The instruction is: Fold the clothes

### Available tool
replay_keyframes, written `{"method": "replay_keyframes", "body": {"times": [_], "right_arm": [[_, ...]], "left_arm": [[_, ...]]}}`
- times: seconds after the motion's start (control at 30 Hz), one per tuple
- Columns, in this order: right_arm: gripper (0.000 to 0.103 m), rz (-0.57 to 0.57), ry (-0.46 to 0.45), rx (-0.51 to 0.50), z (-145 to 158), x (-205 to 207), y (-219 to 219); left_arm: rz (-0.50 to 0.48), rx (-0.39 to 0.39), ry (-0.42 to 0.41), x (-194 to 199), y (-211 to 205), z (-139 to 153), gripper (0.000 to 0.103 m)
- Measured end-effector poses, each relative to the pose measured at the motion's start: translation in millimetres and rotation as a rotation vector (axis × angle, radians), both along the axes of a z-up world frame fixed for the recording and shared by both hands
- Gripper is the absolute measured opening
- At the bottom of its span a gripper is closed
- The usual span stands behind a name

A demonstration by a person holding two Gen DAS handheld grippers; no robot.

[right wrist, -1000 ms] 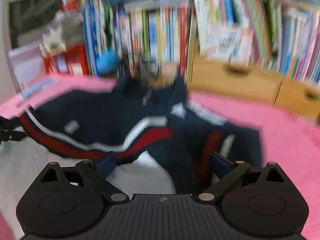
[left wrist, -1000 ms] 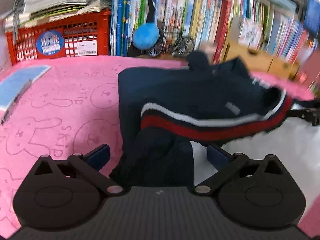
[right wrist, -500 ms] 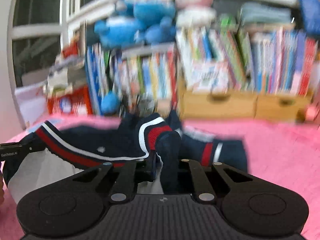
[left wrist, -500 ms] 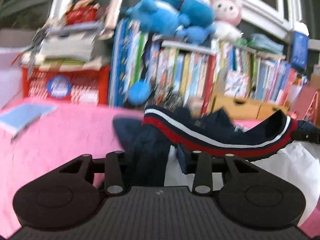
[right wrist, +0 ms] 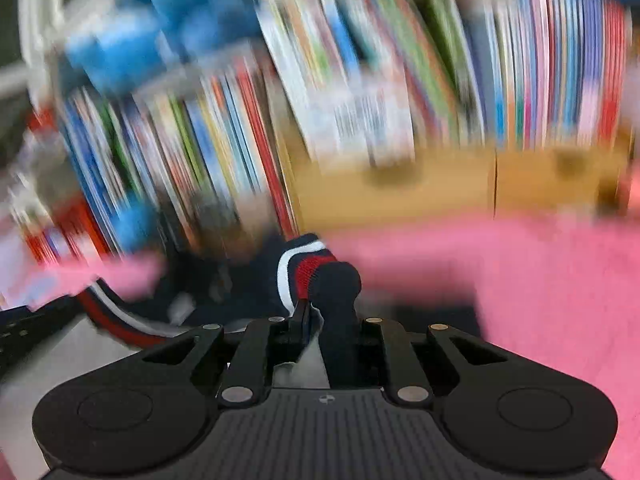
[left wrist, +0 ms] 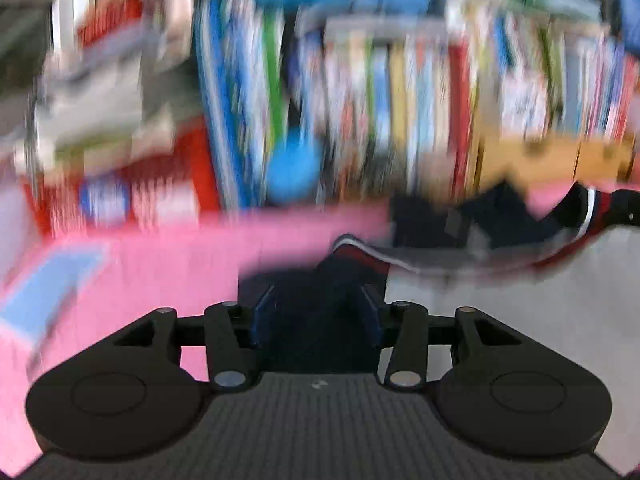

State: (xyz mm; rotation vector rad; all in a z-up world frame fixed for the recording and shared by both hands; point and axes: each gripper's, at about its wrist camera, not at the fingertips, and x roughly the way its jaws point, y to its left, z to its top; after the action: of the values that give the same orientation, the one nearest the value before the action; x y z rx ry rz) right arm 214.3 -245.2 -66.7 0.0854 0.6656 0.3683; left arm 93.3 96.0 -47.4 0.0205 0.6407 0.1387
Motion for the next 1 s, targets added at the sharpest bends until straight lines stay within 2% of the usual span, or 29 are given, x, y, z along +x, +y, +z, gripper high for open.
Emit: {"method": "replay_keyframes", "body": {"times": [0.1,0.23,0.3,0.37,0.4,0.47,0.5,0.53,0.57,0.6,0.63,0.7,0.73,0.77,0.8,0.83,0.87,0.9,0.97,1.0], "right_arm": [[0.017,0.007,-0.004,0.036,-9.3,-9.6,-7.9],[0.017,0.028,-0.067,0.077,14.6,-35.6,-20.4],[0.017,0.038,-0.102,0.065,26.6,-48.6,-24.0],[0.017,0.038,-0.123,0.031,35.2,-57.0,-25.4],[0.02,0.033,-0.129,0.011,36.9,-58.3,-26.0],[0.046,0.023,-0.121,0.006,37.3,-50.7,-25.9],[0.074,0.03,-0.125,0.01,36.6,-44.5,-23.6],[0.092,0.042,-0.132,0.014,35.9,-37.8,-20.4],[0.094,0.053,-0.138,0.017,35.3,-31.0,-17.2],[0.097,0.057,-0.135,-0.016,31.7,-22.9,-9.5],[0.103,0.058,-0.128,-0.065,26.9,-14.1,0.2],[0.103,0.059,-0.113,-0.164,17.2,3.5,19.7],[0.1,0.059,-0.089,-0.213,9.6,11.6,28.3],[0.093,0.067,-0.064,-0.225,1.8,15.1,32.2],[0.057,0.078,-0.043,-0.22,-5.6,16.6,34.2],[0.036,0.068,-0.045,-0.193,-5.9,13.2,32.6],[0.03,0.049,-0.058,-0.157,-3.2,7.5,29.4],[0.023,0.047,-0.087,-0.119,3.5,0.2,26.4],[0.021,0.056,-0.177,-0.081,24.7,-14.2,25.2],[0.021,0.056,-0.226,-0.077,35.7,-17.1,26.5]], "left_arm": [[0.02,-0.076,0.014,-25.1,16.8,-12.4,0.048],[0.016,-0.107,-0.022,-49.5,25.9,1.3,0.049],[0.009,-0.12,-0.067,-59.3,27.8,11.8,0.055],[0.009,-0.114,-0.115,-67.4,28.8,22.2,0.069],[0.011,-0.103,-0.137,-68.5,28.5,27.1,0.071],[-0.009,-0.096,-0.166,-57.0,26.3,35.0,0.086],[-0.023,-0.096,-0.178,-49.8,25.1,38.5,0.091],[-0.053,-0.105,-0.185,-39.8,23.6,39.9,0.103],[-0.103,-0.125,-0.187,-26.4,21.8,38.7,0.103],[-0.159,-0.147,-0.183,-10.8,19.9,35.2,0.103],[-0.208,-0.156,-0.156,7.3,16.7,28.4,0.103],[-0.195,-0.106,-0.02,45.4,6.5,8.8,0.103],[-0.168,-0.081,0.061,62.8,3.2,-3.9,0.103],[-0.156,-0.088,0.104,72.9,3.1,-13.7,0.101],[-0.164,-0.116,0.096,74.6,4.8,-18.0,0.095],[-0.175,-0.139,0.057,70.4,6.0,-16.7,0.067],[-0.2,-0.155,0.014,63.5,5.6,-11.0,0.034],[-0.223,-0.159,-0.024,56.1,3.4,-3.3,0.028],[-0.244,-0.103,-0.115,44.4,-4.7,15.3,0.015],[-0.251,-0.075,-0.159,42.1,-8.2,24.6,0.015]]}}
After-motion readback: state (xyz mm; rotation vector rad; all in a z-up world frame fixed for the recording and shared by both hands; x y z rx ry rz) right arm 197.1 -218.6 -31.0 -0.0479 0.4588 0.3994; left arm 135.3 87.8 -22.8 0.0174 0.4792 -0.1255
